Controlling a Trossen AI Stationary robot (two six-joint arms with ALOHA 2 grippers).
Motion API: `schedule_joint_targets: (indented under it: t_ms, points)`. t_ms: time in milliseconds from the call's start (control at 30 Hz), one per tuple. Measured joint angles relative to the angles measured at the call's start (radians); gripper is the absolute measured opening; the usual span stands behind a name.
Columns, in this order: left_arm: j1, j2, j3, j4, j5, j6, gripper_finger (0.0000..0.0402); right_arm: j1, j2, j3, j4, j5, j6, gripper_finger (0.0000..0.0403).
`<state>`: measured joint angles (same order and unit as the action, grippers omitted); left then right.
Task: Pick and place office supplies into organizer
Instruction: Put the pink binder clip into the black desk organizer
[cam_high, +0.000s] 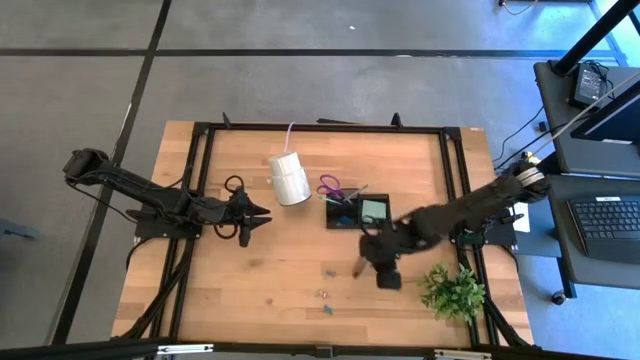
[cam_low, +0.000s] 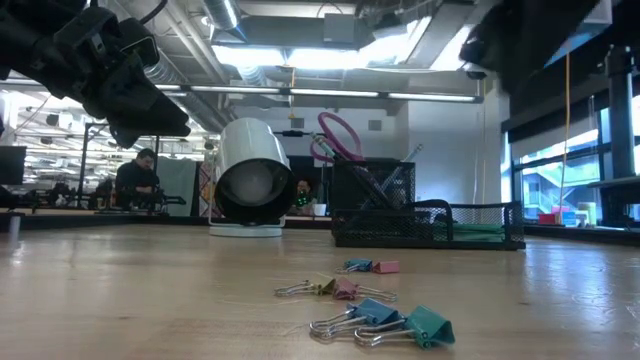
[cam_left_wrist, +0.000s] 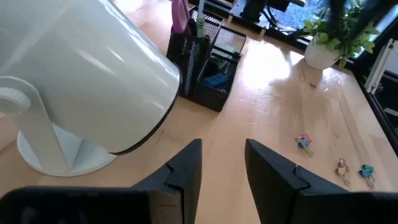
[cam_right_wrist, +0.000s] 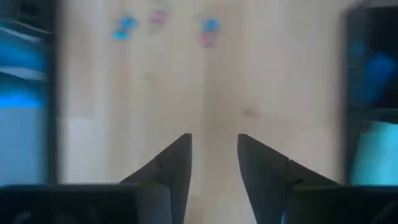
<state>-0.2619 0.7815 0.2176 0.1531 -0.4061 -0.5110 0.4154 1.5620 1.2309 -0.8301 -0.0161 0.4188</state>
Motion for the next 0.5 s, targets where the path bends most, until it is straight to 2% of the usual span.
schedule_joint_targets:
  t_ms: [200, 300, 500]
  points:
    - [0.000, 0.000, 0.000, -0.006, -0.001, 0.000, 0.0116, 0.147, -0.051, -0.112, 0.086, 0.064, 0.130, 0.0132]
    - [0.000, 0.001, 0.000, -0.008, -0.010, 0.000, 0.0116, 0.201, -0.032, -0.147, 0.095, 0.112, 0.227, 0.0132]
    - [0.000, 0.002, 0.000, -0.009, -0.021, 0.000, 0.0116, 0.271, 0.021, -0.176, 0.097, 0.122, 0.433, 0.0132]
